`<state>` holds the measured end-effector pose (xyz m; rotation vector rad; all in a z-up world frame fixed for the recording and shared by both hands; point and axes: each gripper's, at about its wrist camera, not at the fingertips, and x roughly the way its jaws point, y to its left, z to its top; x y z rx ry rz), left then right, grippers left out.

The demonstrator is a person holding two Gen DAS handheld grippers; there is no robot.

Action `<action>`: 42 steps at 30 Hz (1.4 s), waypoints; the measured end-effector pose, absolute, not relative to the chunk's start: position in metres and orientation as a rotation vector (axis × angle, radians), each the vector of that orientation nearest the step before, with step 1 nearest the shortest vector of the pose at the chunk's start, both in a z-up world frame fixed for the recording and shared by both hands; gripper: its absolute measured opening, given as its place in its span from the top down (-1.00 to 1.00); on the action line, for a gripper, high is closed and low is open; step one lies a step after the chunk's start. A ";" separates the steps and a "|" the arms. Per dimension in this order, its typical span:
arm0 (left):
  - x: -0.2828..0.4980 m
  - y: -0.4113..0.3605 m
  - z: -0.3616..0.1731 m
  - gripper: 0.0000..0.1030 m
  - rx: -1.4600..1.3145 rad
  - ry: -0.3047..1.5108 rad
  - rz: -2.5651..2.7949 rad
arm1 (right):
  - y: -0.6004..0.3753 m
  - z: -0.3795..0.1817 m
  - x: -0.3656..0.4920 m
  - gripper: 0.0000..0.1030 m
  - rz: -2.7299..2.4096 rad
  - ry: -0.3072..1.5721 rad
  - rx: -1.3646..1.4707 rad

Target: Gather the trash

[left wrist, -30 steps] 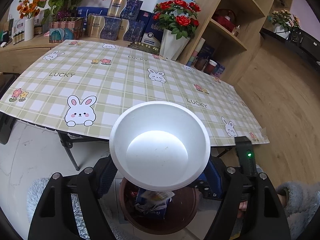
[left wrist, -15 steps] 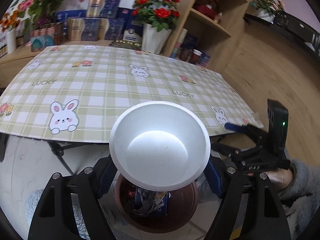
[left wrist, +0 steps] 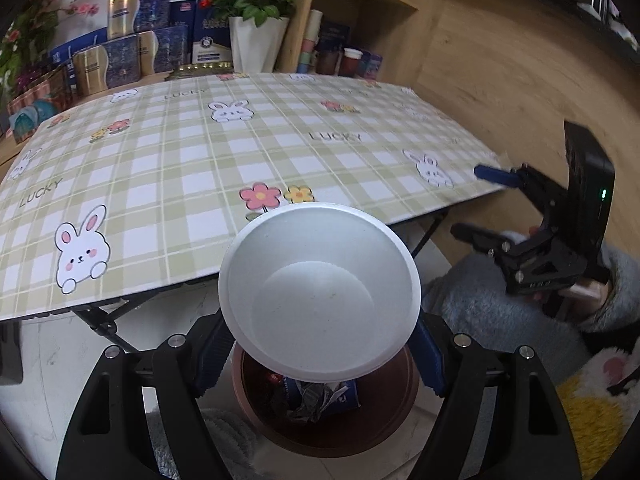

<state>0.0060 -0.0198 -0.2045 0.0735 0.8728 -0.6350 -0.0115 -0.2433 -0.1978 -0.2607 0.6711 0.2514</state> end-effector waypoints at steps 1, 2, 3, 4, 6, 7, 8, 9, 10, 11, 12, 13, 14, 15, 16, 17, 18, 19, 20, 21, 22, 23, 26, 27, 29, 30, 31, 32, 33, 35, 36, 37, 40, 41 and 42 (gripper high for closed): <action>0.005 -0.021 -0.209 -0.46 0.081 0.880 -0.634 | -0.245 -0.198 -0.010 -0.89 0.248 0.672 -0.253; 0.004 -0.023 -0.214 -0.46 0.087 0.893 -0.635 | -0.246 -0.198 -0.012 -0.89 0.244 0.673 -0.247; 0.003 -0.024 -0.217 -0.46 0.090 0.900 -0.634 | -0.249 -0.198 -0.010 -0.89 0.238 0.675 -0.235; 0.003 -0.025 -0.220 -0.46 0.093 0.907 -0.632 | -0.250 -0.199 -0.010 -0.89 0.234 0.678 -0.227; 0.005 -0.025 -0.225 -0.46 0.086 0.926 -0.639 | -0.255 -0.200 -0.006 -0.89 0.222 0.690 -0.205; 0.006 -0.025 -0.226 -0.46 0.088 0.930 -0.640 | -0.256 -0.200 -0.006 -0.89 0.216 0.693 -0.196; 0.006 -0.026 -0.228 -0.46 0.092 0.934 -0.640 | -0.257 -0.200 -0.005 -0.89 0.211 0.696 -0.185; 0.007 -0.027 -0.230 -0.46 0.095 0.942 -0.643 | -0.260 -0.200 -0.004 -0.89 0.205 0.699 -0.170; 0.007 -0.027 -0.231 -0.46 0.097 0.947 -0.643 | -0.261 -0.201 -0.004 -0.89 0.200 0.701 -0.162; 0.007 -0.028 -0.232 -0.46 0.099 0.950 -0.641 | -0.262 -0.201 -0.003 -0.89 0.195 0.703 -0.152; 0.007 -0.028 -0.234 -0.46 0.102 0.955 -0.641 | -0.263 -0.201 -0.003 -0.89 0.191 0.704 -0.143; 0.007 -0.029 -0.234 -0.46 0.104 0.959 -0.641 | -0.265 -0.201 -0.002 -0.89 0.187 0.707 -0.134; 0.007 -0.030 -0.236 -0.46 0.109 0.962 -0.642 | -0.266 -0.201 -0.002 -0.89 0.184 0.709 -0.128; 0.007 -0.031 -0.236 -0.46 0.113 0.966 -0.644 | -0.266 -0.201 -0.002 -0.89 0.183 0.711 -0.125; 0.007 -0.032 -0.237 -0.47 0.116 0.969 -0.645 | -0.267 -0.201 -0.002 -0.89 0.183 0.713 -0.124; 0.007 -0.033 -0.238 -0.47 0.120 0.973 -0.645 | -0.266 -0.201 -0.002 -0.89 0.183 0.714 -0.124; 0.007 -0.034 -0.239 -0.47 0.123 0.977 -0.644 | -0.266 -0.202 -0.002 -0.89 0.183 0.714 -0.126; 0.008 -0.034 -0.240 -0.48 0.126 0.984 -0.645 | -0.264 -0.202 -0.002 -0.89 0.186 0.715 -0.129; 0.008 -0.035 -0.241 -0.48 0.128 0.989 -0.645 | -0.264 -0.202 -0.002 -0.89 0.187 0.717 -0.131; 0.008 -0.036 -0.243 -0.49 0.134 0.997 -0.643 | -0.264 -0.202 -0.002 -0.89 0.188 0.718 -0.134; 0.008 -0.037 -0.243 -0.52 0.138 1.001 -0.643 | -0.263 -0.203 -0.002 -0.89 0.190 0.719 -0.138; 0.008 -0.037 -0.244 -0.58 0.140 1.003 -0.642 | -0.262 -0.203 -0.002 -0.89 0.191 0.720 -0.140; 0.008 -0.038 -0.245 -0.63 0.147 1.003 -0.640 | -0.262 -0.203 -0.002 -0.89 0.192 0.720 -0.141; 0.008 -0.038 -0.245 -0.63 0.149 1.002 -0.639 | -0.262 -0.203 -0.002 -0.89 0.192 0.720 -0.140; 0.008 -0.038 -0.245 -0.64 0.151 1.002 -0.635 | -0.262 -0.203 -0.002 -0.89 0.191 0.720 -0.137; 0.008 -0.038 -0.245 -0.64 0.151 1.002 -0.632 | -0.262 -0.203 -0.002 -0.89 0.190 0.721 -0.135; 0.008 -0.038 -0.245 -0.64 0.150 1.002 -0.628 | -0.262 -0.203 -0.002 -0.89 0.190 0.721 -0.133; 0.009 -0.037 -0.245 -0.64 0.147 1.001 -0.623 | -0.263 -0.203 -0.002 -0.89 0.190 0.721 -0.131; 0.009 -0.037 -0.245 -0.64 0.145 0.999 -0.619 | -0.263 -0.203 -0.002 -0.89 0.189 0.721 -0.130; 0.009 -0.035 -0.243 -0.65 0.139 0.993 -0.605 | -0.264 -0.202 -0.001 -0.89 0.188 0.720 -0.129; 0.010 -0.033 -0.242 -0.66 0.135 0.989 -0.596 | -0.264 -0.202 -0.001 -0.89 0.186 0.718 -0.128; 0.010 -0.032 -0.241 -0.67 0.132 0.984 -0.588 | -0.264 -0.200 -0.001 -0.89 0.185 0.715 -0.126; 0.012 -0.023 -0.229 -0.71 0.102 0.943 -0.537 | -0.267 -0.192 -0.001 -0.89 0.179 0.702 -0.112; 0.013 -0.020 -0.224 -0.74 0.093 0.927 -0.519 | -0.268 -0.188 0.000 -0.89 0.173 0.702 -0.106; 0.014 -0.015 -0.215 -0.76 0.078 0.899 -0.484 | -0.268 -0.184 0.001 -0.89 0.165 0.705 -0.103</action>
